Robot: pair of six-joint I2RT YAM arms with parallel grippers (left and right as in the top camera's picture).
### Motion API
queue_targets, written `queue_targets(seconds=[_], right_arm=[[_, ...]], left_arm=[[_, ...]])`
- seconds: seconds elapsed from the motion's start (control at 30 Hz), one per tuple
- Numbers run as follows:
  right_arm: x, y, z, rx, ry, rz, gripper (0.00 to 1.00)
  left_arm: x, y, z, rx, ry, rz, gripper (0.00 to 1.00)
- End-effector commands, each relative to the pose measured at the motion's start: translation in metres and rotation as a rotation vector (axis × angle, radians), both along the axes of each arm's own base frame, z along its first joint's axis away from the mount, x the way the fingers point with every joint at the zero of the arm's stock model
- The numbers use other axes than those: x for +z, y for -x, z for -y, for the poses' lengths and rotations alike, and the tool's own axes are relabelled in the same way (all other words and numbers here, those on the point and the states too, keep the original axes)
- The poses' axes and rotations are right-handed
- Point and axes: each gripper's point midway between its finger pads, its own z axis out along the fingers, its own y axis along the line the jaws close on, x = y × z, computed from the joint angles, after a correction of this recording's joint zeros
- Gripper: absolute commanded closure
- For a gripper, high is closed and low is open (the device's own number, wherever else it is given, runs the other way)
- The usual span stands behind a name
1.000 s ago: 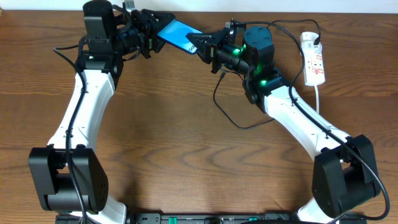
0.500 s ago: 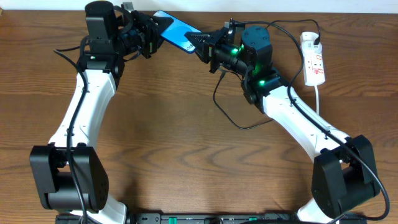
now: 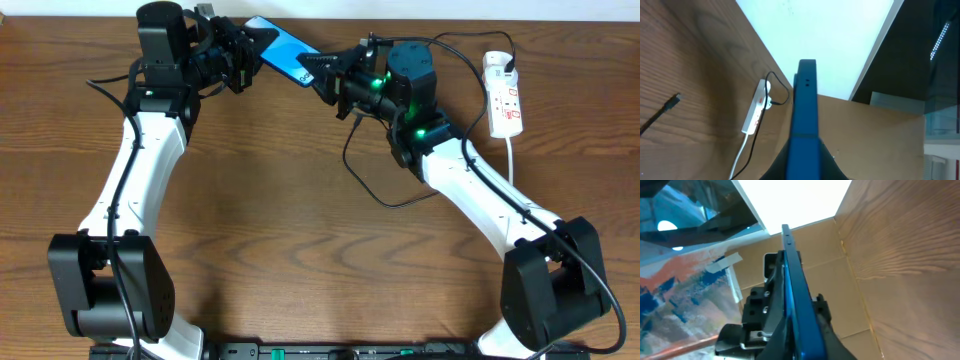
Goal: Plug charger to phone and switch on socket
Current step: 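Open the right gripper and withdraw it from the phone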
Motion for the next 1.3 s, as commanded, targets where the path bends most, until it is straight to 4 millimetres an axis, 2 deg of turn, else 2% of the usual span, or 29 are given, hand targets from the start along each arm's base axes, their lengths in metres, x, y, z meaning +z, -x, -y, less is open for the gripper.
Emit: queue_targets(seconds=[0.0, 0.1, 0.3, 0.43, 0.53, 0.7, 0.83, 0.93, 1.07, 1.27], right_arm=[[-0.004, 0.015, -0.014, 0.08, 0.046, 0.067, 0.8], [-0.003, 0.006, -0.005, 0.051, 0.087, 0.142, 0.72], [0.002, -0.015, 0.023, 0.002, 0.179, 0.312, 0.46], [0.0, -0.025, 0.043, -0.007, 0.236, 0.381, 0.39], [-0.013, -0.03, 0.063, 0.004, 0.299, 0.389, 0.36], [-0.043, -0.032, 0.089, 0.034, 0.416, 0.356, 0.35], [-0.064, -0.022, 0.097, 0.107, 0.543, 0.328, 0.4], [-0.077, -0.016, 0.107, 0.137, 0.702, 0.278, 0.4], [-0.076, -0.01, 0.127, 0.129, 0.987, 0.234, 0.44], [-0.067, -0.009, 0.132, 0.105, 1.16, 0.21, 0.57]], left_arm=[[0.012, -0.009, -0.01, 0.052, -0.028, 0.055, 0.93], [0.012, -0.009, -0.012, 0.054, -0.031, 0.057, 0.93], [0.008, -0.008, -0.013, 0.053, -0.041, 0.048, 0.92], [-0.002, -0.004, -0.013, 0.05, -0.042, -0.006, 0.92], [-0.011, 0.002, -0.011, 0.033, -0.038, -0.058, 0.93], [-0.012, 0.013, -0.006, -0.029, -0.007, -0.092, 0.93], [-0.005, 0.025, 0.0, -0.124, 0.039, -0.082, 0.92], [0.003, 0.038, 0.003, -0.217, 0.078, -0.062, 0.93], [0.016, 0.056, 0.0, -0.339, 0.151, -0.047, 0.93], [0.024, 0.065, -0.009, -0.393, 0.195, -0.039, 0.93]])
